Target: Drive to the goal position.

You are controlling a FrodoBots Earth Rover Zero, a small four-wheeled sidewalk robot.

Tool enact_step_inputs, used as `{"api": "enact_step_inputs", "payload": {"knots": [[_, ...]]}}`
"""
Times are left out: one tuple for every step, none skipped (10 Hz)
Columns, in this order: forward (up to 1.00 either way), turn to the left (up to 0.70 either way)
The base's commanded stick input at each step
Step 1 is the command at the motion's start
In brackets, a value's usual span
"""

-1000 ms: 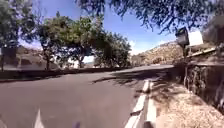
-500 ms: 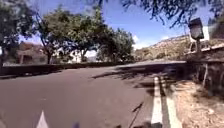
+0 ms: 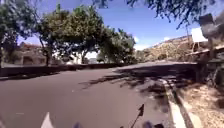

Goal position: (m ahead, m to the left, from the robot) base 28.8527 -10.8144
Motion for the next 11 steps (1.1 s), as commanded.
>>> {"api": "enact_step_inputs", "payload": {"knots": [[1.00, -0.39], [1.00, -0.39], [1.00, -0.39], [1.00, -0.39], [1.00, -0.39], [1.00, -0.39], [1.00, -0.39], [1.00, -0.39], [1.00, -0.39], [1.00, -0.39], [1.00, -0.39]]}}
